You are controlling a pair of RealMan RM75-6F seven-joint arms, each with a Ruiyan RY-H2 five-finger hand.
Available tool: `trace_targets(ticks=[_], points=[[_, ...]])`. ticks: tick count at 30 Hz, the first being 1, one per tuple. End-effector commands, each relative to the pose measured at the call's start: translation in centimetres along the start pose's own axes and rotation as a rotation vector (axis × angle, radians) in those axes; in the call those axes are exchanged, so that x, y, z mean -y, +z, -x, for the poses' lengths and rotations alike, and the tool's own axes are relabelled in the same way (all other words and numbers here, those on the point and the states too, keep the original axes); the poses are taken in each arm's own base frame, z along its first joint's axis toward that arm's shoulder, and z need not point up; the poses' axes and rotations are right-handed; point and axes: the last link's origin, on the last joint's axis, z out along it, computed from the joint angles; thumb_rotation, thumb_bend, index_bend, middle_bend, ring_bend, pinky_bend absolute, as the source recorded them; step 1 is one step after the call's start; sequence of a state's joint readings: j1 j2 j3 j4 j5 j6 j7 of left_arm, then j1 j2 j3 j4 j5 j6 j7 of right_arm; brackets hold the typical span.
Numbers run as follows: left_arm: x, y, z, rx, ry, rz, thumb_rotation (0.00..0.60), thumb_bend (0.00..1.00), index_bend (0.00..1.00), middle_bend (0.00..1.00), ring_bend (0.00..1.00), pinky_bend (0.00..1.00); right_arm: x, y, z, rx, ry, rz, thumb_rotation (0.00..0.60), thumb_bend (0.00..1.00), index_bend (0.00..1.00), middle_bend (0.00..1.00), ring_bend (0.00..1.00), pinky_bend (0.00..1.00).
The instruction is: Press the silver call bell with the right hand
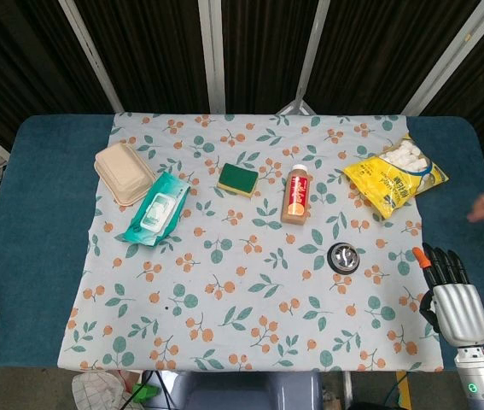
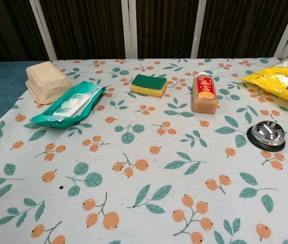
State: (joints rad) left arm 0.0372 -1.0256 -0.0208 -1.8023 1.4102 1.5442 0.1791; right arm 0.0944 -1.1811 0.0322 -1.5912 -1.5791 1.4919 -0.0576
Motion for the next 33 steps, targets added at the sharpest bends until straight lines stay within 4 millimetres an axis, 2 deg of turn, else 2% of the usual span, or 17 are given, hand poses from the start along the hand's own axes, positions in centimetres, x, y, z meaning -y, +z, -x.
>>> trace_targets(ticks=[1, 21, 27, 33], points=[[0.0, -0.1, -0.1, -0.004, -0.003, 0.002, 0.600, 0.47, 0.04, 0.00, 0.00, 0.07, 0.0, 0.0, 0.0, 0.000, -0.001, 0.000, 0.600, 1.00, 0.04, 0.00, 0.00, 0.00], [-0.2, -0.4, -0.1, -0.007, -0.001, 0.006, 0.600, 0.47, 0.04, 0.00, 0.00, 0.07, 0.4, -0.1, 0.2, -0.008, 0.005, 0.001, 0.600, 1.00, 0.04, 0.00, 0.00, 0.00], [-0.1, -0.7, -0.3, -0.022, -0.011, -0.005, 0.600, 0.47, 0.04, 0.00, 0.00, 0.07, 1.7, 1.5, 1.2, 0.011, 0.033, -0.024, 0.600, 1.00, 0.04, 0.00, 0.00, 0.00], [0.0, -0.7, -0.3, -0.019, -0.011, -0.004, 0.600, 0.47, 0.04, 0.00, 0.00, 0.07, 3.2, 4.8, 2.2, 0.064, 0.031, -0.065, 0.600, 1.00, 0.04, 0.00, 0.00, 0.00]])
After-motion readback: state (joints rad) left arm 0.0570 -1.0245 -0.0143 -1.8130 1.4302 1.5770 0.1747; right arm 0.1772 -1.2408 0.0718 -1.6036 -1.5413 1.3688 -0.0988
